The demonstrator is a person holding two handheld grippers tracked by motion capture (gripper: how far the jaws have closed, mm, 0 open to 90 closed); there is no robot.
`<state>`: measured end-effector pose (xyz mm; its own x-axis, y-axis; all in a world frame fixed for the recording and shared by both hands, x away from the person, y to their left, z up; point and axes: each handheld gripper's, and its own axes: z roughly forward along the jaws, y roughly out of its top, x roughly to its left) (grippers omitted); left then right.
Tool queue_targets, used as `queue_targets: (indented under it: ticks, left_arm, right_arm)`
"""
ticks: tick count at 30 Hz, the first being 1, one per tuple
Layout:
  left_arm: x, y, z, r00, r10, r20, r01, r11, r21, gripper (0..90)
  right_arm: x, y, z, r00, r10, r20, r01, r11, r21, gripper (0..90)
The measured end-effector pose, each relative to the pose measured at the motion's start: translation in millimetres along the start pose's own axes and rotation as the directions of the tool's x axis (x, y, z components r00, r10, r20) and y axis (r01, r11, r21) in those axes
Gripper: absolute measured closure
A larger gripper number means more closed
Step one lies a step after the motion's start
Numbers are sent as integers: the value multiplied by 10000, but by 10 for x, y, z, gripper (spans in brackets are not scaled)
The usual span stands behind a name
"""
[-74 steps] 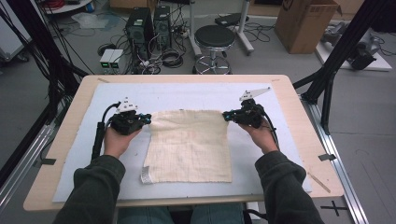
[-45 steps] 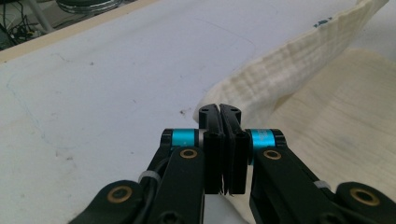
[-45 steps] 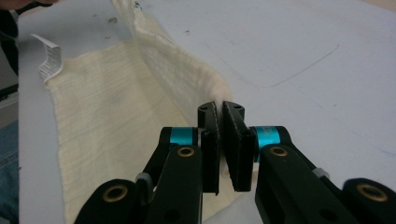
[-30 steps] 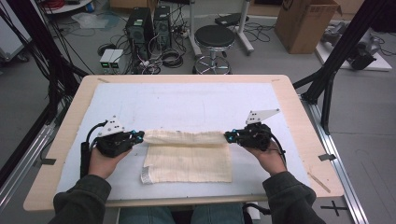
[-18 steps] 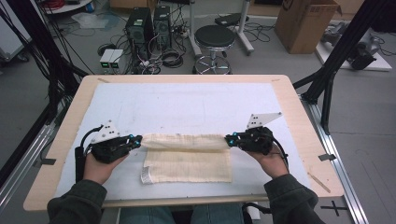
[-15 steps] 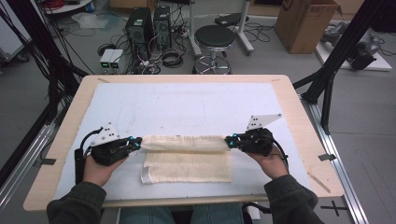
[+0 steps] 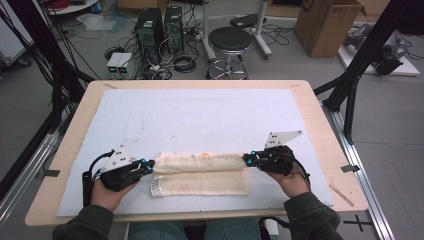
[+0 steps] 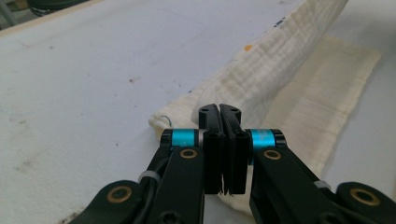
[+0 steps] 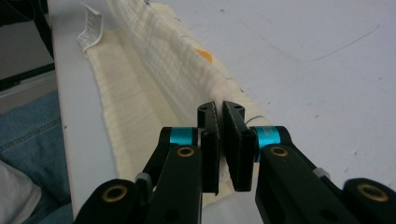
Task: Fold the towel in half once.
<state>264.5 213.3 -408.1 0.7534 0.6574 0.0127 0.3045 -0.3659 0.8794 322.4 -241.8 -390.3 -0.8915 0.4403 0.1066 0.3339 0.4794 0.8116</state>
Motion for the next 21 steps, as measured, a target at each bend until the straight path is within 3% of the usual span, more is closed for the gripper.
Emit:
queue_targets:
  ticks: [11,14,21]
  left_arm:
    - [-66,-141,60,9982,1,607,-30,9988,483,853]
    - [-47,-129,36,9962,-273,827,244,9990,362,708]
    - [40,-47,-73,9929,-698,958,715,9973,-140,642]
  right_arm:
    - [107,-218,91,9996,111,-259,-98,9987,505,824]
    - [133,-249,86,9987,151,-487,-128,9988,472,732]
    - [158,-165,-34,9980,80,-622,-87,9999,-109,652]
